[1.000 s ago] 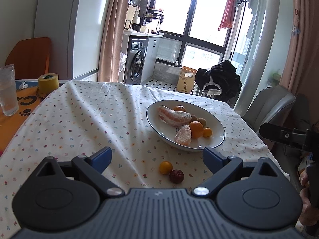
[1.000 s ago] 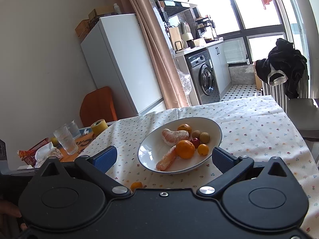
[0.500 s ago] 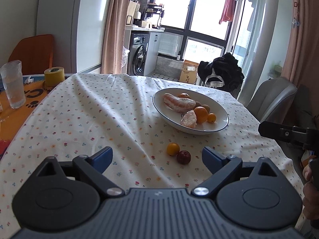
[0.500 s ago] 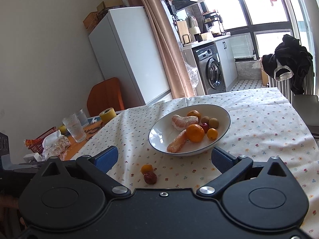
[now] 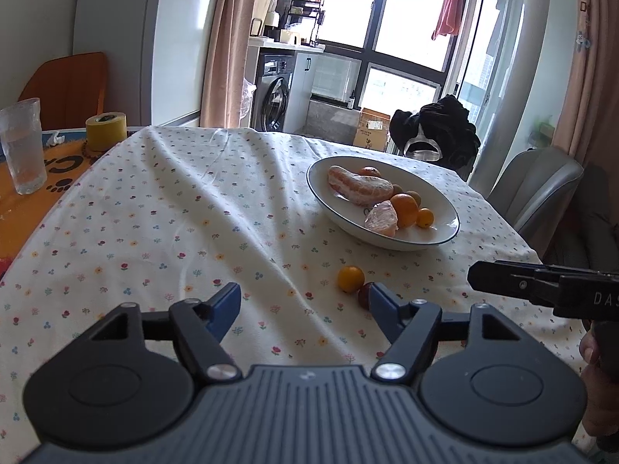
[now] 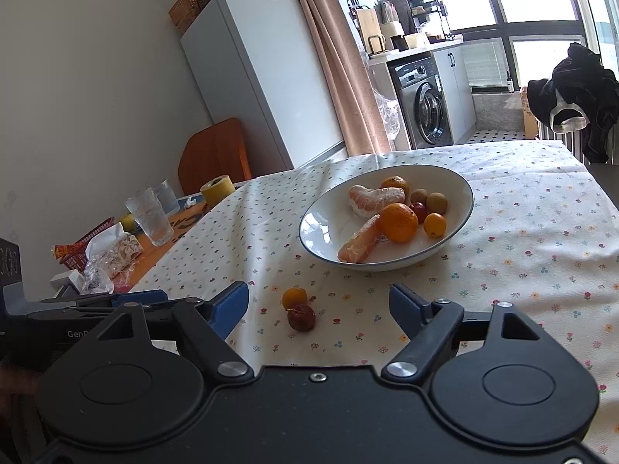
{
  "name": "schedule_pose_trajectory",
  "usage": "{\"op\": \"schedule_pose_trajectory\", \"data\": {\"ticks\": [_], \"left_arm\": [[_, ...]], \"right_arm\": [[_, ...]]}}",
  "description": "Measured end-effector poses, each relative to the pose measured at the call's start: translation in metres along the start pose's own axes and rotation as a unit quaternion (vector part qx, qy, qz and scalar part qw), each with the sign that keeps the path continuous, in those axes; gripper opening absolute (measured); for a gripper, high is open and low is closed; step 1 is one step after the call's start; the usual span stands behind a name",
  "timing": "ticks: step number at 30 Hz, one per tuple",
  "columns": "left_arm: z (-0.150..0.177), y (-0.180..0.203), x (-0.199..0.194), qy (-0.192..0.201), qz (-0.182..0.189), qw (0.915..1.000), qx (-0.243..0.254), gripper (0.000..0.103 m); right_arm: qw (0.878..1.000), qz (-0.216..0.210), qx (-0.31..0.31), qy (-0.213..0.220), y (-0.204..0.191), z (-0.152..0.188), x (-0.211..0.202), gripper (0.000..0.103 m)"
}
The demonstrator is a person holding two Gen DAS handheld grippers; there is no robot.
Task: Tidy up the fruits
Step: 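Grasp the small orange with the left tool while the right grasps the red plum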
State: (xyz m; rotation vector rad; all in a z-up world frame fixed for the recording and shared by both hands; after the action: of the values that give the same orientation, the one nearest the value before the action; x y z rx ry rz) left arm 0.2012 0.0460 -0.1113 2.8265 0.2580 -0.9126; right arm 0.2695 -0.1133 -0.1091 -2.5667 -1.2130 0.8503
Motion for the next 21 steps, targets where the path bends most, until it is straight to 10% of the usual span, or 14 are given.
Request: {"op": "schedule_pose_trajectory", "data": {"ticks": [21], "left_arm": [[0.005,-0.014,0.034,-0.033,0.008,0.9993,-0.013,0.052]], "right_arm": [[0.995,-0.038,-0.012,-0.093,-0.008,0.023,0.070,0.054]]}}
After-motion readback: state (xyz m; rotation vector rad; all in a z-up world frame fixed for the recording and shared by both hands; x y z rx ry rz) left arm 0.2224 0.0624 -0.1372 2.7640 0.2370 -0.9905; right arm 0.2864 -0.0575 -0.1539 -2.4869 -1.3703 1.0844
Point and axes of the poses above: each gripper's, at about its wrist camera, not at the fingertips, and x roughly the way its jaws point, y to its right, z to its underside, the point moved 9 cm from there along x, roughly the way its jaws point, and after that the axes turned 7 degrees about -z, right-handed, at the moved point
